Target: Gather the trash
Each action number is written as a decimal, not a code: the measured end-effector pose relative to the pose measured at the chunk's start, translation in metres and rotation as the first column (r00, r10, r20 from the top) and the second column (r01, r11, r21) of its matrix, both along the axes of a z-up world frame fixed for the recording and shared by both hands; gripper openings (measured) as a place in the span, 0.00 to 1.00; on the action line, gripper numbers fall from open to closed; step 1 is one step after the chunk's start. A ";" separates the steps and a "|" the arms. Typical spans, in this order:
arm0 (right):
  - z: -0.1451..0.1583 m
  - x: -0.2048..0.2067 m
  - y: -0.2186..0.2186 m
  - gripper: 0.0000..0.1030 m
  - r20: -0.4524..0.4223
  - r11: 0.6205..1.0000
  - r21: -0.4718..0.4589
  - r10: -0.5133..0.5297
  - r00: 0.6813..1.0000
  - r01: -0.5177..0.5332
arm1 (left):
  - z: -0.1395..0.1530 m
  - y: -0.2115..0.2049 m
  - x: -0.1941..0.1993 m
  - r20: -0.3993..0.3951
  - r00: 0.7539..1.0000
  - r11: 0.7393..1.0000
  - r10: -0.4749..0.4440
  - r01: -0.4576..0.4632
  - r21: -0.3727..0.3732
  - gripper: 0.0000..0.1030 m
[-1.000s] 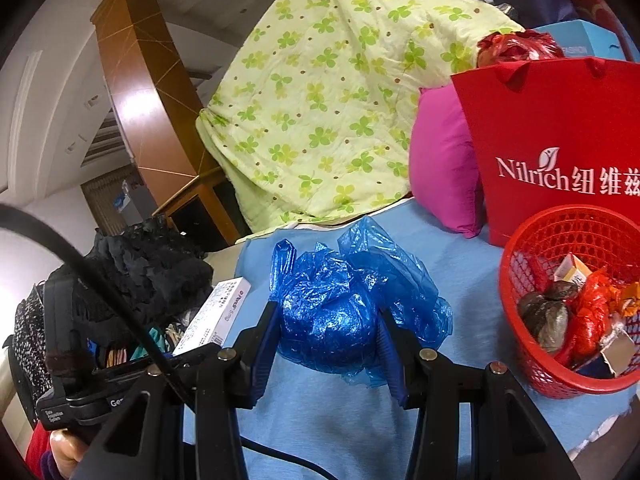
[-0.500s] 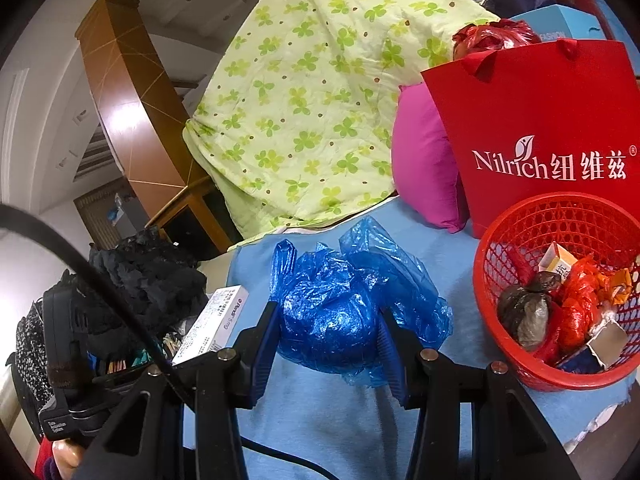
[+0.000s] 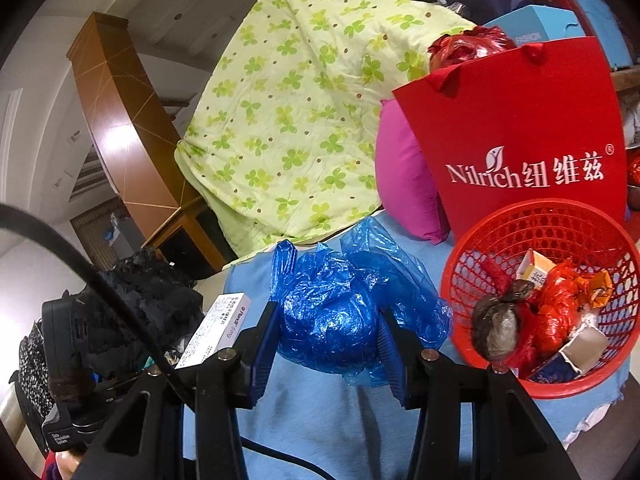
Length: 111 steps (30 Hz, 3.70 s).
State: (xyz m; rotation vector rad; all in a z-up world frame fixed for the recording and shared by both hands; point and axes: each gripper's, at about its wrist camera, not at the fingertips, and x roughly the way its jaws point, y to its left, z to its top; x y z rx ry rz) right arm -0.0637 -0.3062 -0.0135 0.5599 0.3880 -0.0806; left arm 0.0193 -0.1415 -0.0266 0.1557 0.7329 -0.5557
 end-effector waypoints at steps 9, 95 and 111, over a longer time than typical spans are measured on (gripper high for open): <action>0.001 -0.012 -0.017 0.50 0.012 0.999 0.017 -0.036 0.999 0.036 | 0.004 -0.022 -0.005 0.012 0.999 0.999 -0.045 0.045 0.022 0.39; 0.072 -0.029 0.105 0.77 -0.056 0.913 -0.386 -0.167 0.984 0.133 | 0.057 0.067 -0.040 0.306 0.931 0.961 0.199 -0.247 0.124 0.95; 0.070 -0.016 0.125 0.77 -0.071 0.904 -0.414 -0.150 0.986 0.107 | 0.048 0.084 -0.032 0.218 0.948 0.959 0.232 -0.261 0.114 0.95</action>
